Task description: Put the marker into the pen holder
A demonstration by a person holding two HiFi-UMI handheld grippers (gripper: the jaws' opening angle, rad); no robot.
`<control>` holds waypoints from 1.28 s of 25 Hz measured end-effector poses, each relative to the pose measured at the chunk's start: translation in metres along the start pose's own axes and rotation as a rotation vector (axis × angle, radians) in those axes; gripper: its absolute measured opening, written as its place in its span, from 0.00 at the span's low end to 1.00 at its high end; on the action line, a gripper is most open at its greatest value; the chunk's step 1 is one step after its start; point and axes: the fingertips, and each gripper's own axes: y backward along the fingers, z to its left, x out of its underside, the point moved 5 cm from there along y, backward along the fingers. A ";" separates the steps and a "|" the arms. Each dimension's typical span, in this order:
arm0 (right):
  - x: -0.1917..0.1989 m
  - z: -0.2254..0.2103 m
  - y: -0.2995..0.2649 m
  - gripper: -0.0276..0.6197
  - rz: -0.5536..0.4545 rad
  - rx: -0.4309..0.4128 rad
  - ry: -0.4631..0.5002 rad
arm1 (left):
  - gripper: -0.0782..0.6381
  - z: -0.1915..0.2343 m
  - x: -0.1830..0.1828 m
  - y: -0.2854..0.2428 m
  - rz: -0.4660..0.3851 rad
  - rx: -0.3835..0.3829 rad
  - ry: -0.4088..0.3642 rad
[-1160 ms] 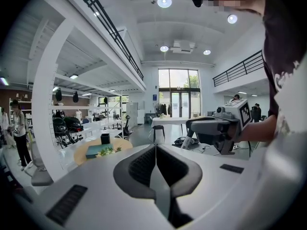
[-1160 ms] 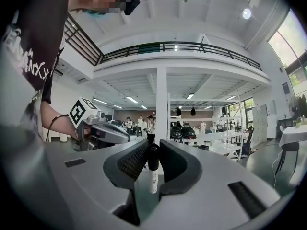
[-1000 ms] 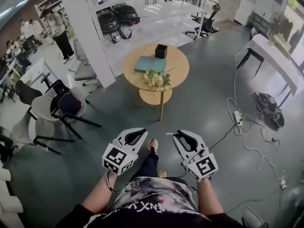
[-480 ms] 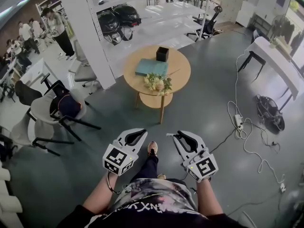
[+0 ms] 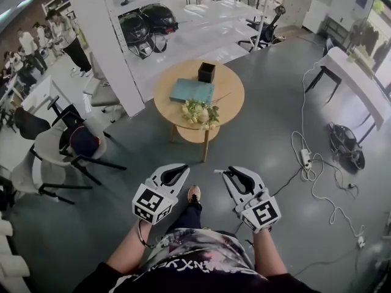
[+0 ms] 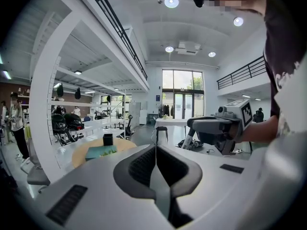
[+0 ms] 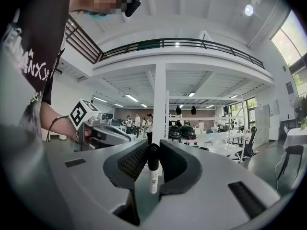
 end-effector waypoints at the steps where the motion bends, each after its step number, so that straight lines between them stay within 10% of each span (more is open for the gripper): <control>1: -0.002 -0.005 -0.004 0.16 0.001 0.001 0.001 | 0.15 0.005 -0.002 -0.005 -0.001 0.002 0.001; 32: -0.029 -0.162 -0.214 0.16 0.090 0.030 -0.005 | 0.15 0.225 -0.042 -0.152 -0.003 0.047 0.078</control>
